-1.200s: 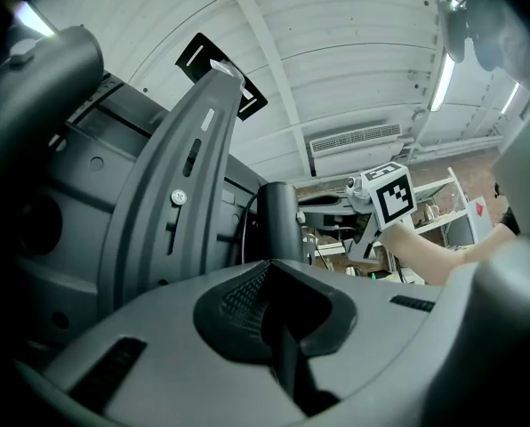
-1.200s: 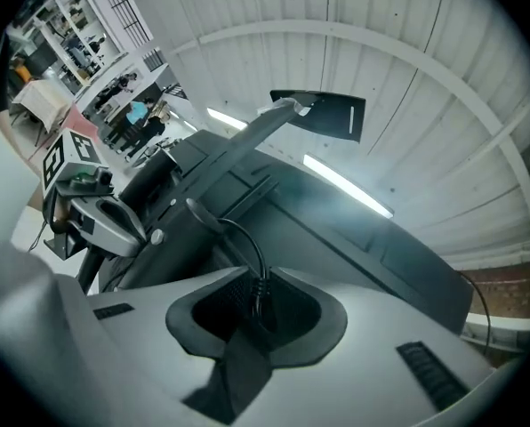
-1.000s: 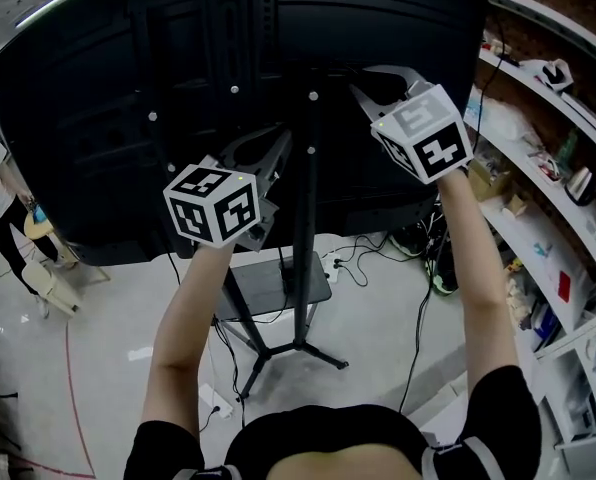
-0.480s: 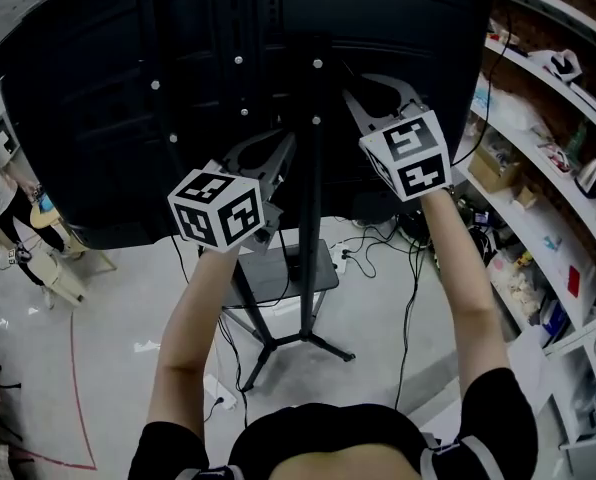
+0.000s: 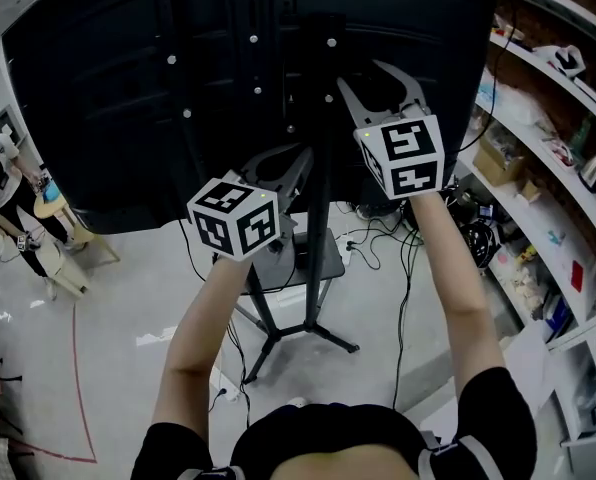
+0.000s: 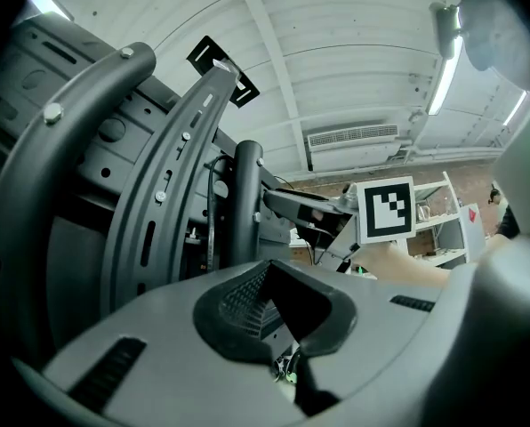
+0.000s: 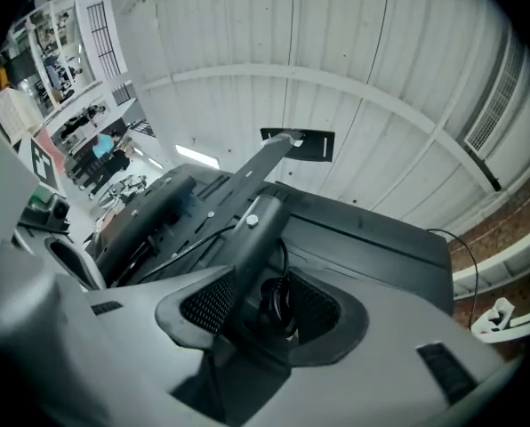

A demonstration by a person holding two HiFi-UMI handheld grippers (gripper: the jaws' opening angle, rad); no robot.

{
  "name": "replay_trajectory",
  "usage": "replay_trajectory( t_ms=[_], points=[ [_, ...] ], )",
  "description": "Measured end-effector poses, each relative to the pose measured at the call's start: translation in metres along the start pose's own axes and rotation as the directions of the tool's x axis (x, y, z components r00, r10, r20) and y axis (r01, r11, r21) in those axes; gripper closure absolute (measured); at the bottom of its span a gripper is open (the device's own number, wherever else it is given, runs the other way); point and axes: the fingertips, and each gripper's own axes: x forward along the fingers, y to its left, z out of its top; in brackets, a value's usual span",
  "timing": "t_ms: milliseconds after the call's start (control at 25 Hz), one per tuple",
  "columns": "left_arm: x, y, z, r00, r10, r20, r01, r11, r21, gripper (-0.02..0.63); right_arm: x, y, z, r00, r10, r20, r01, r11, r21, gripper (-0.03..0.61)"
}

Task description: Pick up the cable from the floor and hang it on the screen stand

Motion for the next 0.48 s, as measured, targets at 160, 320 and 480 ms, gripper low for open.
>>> replay_trajectory(
  t_ms=[160, 320, 480],
  points=[
    [-0.008, -0.008, -0.002, 1.000, -0.010, 0.000, 0.010, 1.000, 0.001, 0.607, -0.014, 0.002, 0.011, 0.998, -0.048, 0.048, 0.048, 0.999, 0.013, 0.385],
    [-0.015, -0.016, -0.004, 1.000, -0.018, -0.002, 0.018, 1.000, 0.003, 0.607, -0.031, 0.014, 0.009, 0.998, -0.041, 0.038, 0.041, 0.999, 0.001, 0.385],
    [-0.020, -0.026, -0.014, 1.000, -0.027, -0.009, 0.027, 1.000, -0.003, 0.607, -0.053, 0.029, -0.007, 1.000, -0.020, 0.001, 0.020, 1.000, 0.007, 0.385]
  ],
)
